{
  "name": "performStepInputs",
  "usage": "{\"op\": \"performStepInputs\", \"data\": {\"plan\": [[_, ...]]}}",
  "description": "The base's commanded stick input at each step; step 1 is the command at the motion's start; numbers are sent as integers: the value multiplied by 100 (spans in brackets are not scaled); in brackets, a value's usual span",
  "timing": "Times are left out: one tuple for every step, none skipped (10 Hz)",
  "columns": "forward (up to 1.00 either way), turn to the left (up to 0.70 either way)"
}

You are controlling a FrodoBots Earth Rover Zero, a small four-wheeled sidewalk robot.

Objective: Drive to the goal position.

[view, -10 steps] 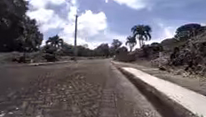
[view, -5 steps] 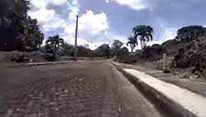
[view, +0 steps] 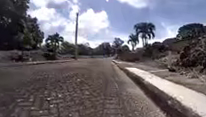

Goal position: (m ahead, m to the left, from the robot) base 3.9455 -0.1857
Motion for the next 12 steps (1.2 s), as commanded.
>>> {"op": "performStepInputs", "data": {"plan": [[50, 0], [50, 0], [50, 0], [50, 0], [50, 0], [50, 0], [50, 0], [50, 0], [50, 0], [50, 0], [50, -6], [50, -21]]}}
